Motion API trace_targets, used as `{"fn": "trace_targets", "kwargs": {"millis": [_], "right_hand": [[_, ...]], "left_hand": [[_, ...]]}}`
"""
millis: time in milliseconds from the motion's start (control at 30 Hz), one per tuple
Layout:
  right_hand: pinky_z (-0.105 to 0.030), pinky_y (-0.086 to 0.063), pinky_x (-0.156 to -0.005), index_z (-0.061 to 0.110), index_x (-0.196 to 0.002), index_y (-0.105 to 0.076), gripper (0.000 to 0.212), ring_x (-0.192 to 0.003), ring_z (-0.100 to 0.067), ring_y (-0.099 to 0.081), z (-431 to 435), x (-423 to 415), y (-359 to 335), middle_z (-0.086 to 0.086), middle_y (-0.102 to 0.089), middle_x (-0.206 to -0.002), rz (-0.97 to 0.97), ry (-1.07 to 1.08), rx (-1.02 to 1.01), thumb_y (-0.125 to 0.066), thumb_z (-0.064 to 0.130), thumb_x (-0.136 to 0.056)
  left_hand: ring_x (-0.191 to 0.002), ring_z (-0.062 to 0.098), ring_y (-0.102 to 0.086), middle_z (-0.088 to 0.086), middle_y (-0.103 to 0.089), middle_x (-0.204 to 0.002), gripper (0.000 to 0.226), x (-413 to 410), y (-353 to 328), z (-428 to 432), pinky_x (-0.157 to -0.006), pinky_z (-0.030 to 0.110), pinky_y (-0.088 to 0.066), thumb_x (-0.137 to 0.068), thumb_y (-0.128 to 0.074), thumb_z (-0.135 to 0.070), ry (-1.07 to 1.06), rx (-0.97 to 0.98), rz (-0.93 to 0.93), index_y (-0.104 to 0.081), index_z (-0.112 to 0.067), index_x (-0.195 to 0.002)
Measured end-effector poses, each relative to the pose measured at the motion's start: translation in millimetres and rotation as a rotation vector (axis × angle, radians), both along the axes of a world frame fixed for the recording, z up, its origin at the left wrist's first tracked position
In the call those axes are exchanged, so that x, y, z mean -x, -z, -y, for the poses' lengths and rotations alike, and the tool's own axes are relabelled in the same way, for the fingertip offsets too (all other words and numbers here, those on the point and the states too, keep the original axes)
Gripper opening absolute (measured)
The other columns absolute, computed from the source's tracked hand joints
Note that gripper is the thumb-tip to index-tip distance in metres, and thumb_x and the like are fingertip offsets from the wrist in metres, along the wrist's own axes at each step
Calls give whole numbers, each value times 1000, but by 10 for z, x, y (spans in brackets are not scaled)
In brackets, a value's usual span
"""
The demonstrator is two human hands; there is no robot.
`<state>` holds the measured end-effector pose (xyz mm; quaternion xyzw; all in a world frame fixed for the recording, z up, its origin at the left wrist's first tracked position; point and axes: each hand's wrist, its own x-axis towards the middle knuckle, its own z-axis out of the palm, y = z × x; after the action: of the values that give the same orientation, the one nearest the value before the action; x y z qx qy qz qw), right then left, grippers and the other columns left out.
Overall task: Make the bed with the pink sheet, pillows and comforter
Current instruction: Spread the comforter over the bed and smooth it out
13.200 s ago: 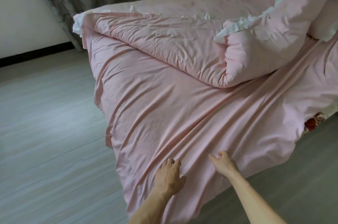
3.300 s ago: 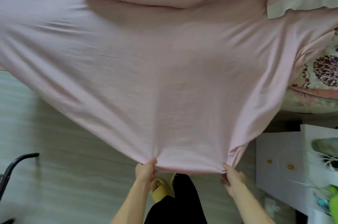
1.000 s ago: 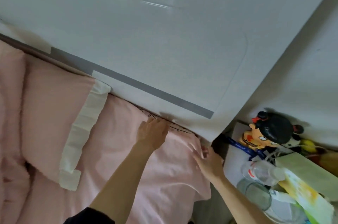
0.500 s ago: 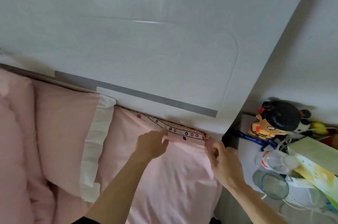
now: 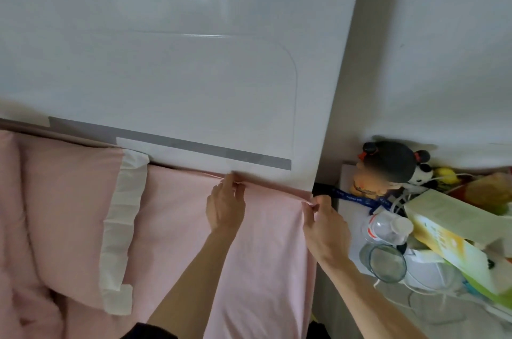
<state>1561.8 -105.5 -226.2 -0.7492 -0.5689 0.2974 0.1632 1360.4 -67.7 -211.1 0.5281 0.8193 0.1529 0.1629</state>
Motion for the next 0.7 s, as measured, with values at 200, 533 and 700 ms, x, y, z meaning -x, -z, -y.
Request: {"fn": "trace_targets", "kwargs": {"millis": [200, 533, 700], "right_hand": [[-15, -33, -48, 21, -100, -44, 14, -62, -7, -54, -151, 68, 351, 6, -58, -80, -60, 126, 107, -48, 34, -101], [-16, -33, -54, 13, -105, -51, 15, -66, -7, -47, -165, 86, 837, 0, -58, -90, -239, 441, 209, -48, 28, -102], [-26, -38, -72, 8, -110, -57, 21, -82, -18, -54, -323, 29, 1036, -1, -56, -91, -285, 518, 282, -48, 25, -102]], "left_hand": [[-94, 27, -56, 1, -66, -95, 16, -207, 402, 60, -75, 42, -48, -92, -61, -21, -179, -132, 118, -54, -16, -106], [-112, 24, -57, -3, -66, -113, 28, -17, 877, 244, -95, 38, -41, -89, -54, -39, 402, -165, -292, -68, -25, -109], [-99, 23, -60, -2, -65, -93, 35, -119, 842, 62, -85, 38, -42, -87, -45, -52, 483, 5, -375, -69, -28, -91]]}}
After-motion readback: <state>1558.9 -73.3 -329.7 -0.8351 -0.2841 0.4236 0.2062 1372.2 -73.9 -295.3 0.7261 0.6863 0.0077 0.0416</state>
